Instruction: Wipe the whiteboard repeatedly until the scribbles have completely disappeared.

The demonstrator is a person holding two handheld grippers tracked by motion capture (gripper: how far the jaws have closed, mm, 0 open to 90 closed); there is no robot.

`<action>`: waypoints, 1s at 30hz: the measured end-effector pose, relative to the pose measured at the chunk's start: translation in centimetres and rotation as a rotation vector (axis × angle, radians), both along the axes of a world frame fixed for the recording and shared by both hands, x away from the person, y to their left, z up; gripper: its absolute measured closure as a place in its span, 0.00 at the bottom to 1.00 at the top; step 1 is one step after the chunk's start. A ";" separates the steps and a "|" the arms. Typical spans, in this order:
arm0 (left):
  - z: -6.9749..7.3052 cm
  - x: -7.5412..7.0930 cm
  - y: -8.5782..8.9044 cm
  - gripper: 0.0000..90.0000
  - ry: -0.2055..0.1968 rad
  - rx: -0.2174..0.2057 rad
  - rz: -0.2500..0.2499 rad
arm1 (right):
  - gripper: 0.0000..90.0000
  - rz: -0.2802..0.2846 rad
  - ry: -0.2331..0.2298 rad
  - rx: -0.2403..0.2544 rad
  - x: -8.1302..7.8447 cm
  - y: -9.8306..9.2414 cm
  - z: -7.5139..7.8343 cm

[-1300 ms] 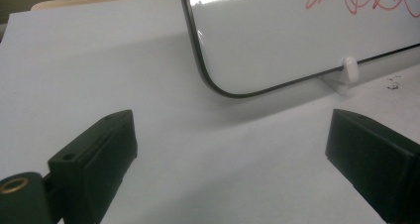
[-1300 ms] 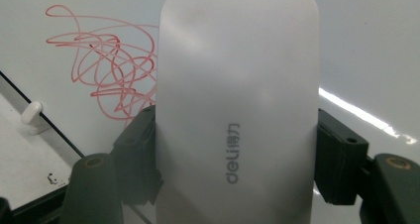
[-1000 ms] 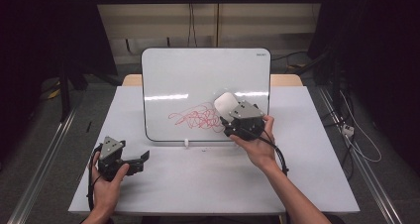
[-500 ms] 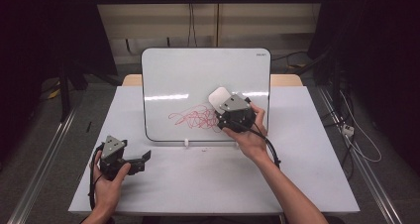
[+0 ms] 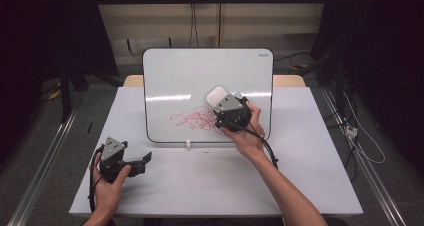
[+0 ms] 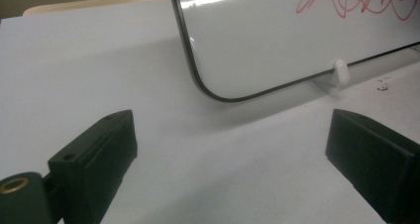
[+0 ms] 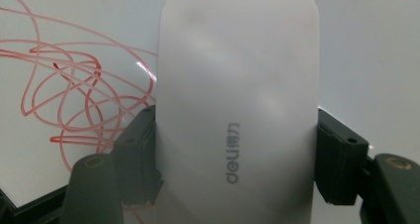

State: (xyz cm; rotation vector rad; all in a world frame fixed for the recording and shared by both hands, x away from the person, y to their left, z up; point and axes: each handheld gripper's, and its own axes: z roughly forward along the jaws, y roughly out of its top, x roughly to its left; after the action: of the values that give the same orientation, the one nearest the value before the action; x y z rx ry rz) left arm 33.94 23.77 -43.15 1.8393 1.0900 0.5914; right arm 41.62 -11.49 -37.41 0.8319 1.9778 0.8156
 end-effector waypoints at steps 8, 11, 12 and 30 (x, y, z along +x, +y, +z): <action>0.0 0.0 0.0 0.06 0.001 0.002 -0.010 | 0.35 -0.031 -0.004 -0.022 0.3 0.4 -0.4; 0.0 -0.1 0.1 0.06 0.000 -0.003 -0.007 | 0.35 -0.037 -0.002 -0.025 0.3 0.5 -0.4; 0.0 -0.1 0.1 0.06 0.000 -0.004 -0.008 | 0.35 -0.037 -0.002 -0.025 0.3 0.5 -0.4; 0.1 -0.2 0.1 0.06 -0.002 0.001 -0.005 | 0.35 -0.047 -0.012 -0.057 -0.1 1.3 -0.8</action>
State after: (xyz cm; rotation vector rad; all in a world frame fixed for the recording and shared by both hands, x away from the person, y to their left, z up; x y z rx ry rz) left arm 33.76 23.84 -43.05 1.8415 1.0833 0.5914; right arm 41.49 -10.21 -38.17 0.8347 1.9546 0.7323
